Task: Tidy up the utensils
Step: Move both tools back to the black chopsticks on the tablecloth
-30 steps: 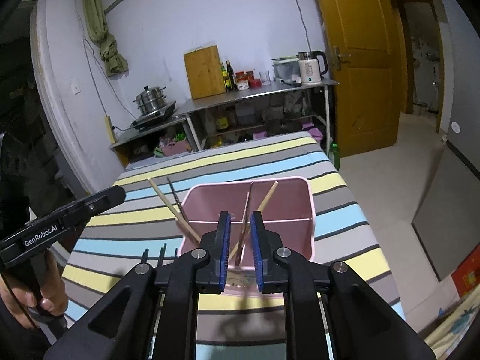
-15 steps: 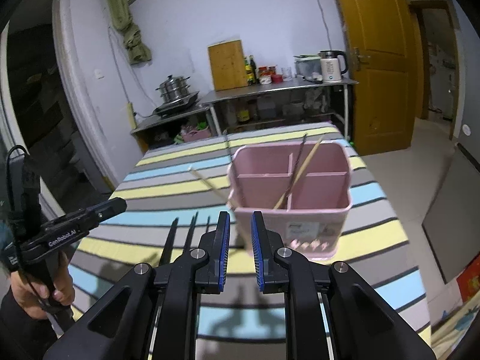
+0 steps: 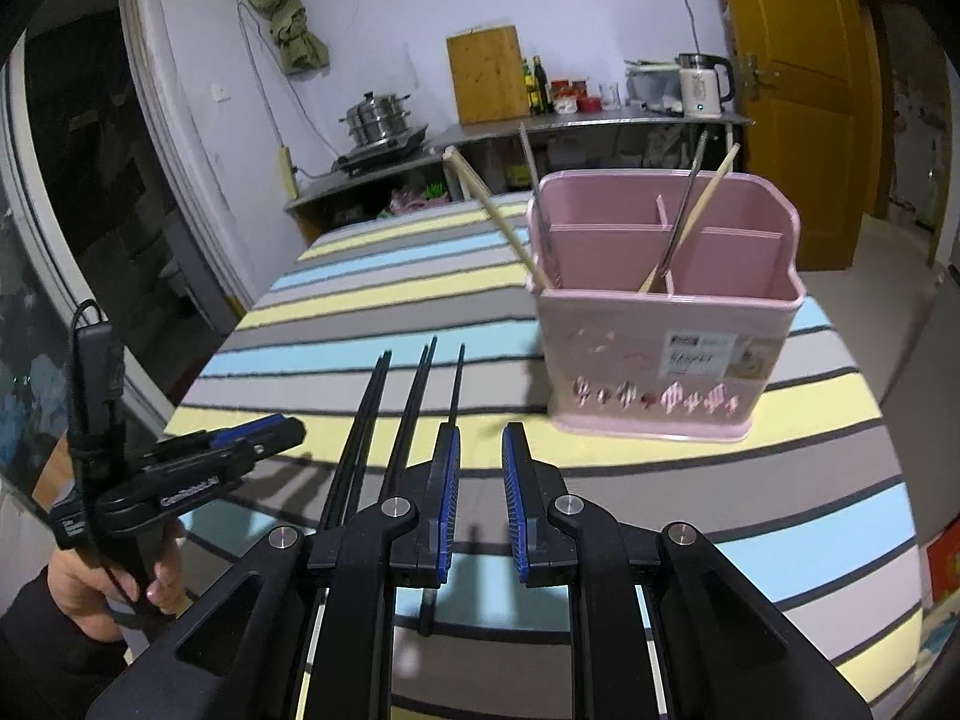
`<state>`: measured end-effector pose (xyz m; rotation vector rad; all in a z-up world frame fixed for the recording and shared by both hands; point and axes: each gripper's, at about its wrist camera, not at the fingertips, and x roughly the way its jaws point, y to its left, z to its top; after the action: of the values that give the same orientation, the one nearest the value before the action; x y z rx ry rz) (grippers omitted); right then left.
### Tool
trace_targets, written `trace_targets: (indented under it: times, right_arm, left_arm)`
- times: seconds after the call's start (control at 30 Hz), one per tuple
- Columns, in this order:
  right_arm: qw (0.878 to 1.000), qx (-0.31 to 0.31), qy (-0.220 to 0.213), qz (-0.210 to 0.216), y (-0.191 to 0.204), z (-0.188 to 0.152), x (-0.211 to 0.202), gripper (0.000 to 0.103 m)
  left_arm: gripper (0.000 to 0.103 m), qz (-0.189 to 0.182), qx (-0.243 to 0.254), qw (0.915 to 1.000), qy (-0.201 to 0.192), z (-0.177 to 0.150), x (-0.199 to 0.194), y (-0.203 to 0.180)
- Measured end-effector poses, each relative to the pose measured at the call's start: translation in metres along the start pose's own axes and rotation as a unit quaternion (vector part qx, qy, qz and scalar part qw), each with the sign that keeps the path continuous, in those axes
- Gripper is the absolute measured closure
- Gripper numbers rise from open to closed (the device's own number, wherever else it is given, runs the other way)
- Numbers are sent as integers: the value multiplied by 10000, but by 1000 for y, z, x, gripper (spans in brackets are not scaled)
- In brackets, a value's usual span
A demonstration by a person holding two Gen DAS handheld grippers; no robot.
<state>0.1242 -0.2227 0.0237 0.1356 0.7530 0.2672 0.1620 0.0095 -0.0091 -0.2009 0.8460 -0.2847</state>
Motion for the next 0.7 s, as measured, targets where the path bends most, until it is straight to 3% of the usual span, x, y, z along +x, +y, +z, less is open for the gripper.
trace_targets:
  times: [0.23,0.7]
  right_arm:
    - [9997,-59,254,41,5,-9,25,88]
    - [9981,-221,566,64,15,-16,61,88]
  left_arm:
    - [79,260,-110,9991,306,-7,34,4]
    - [77,654,332,9970,228,-4,41,-4]
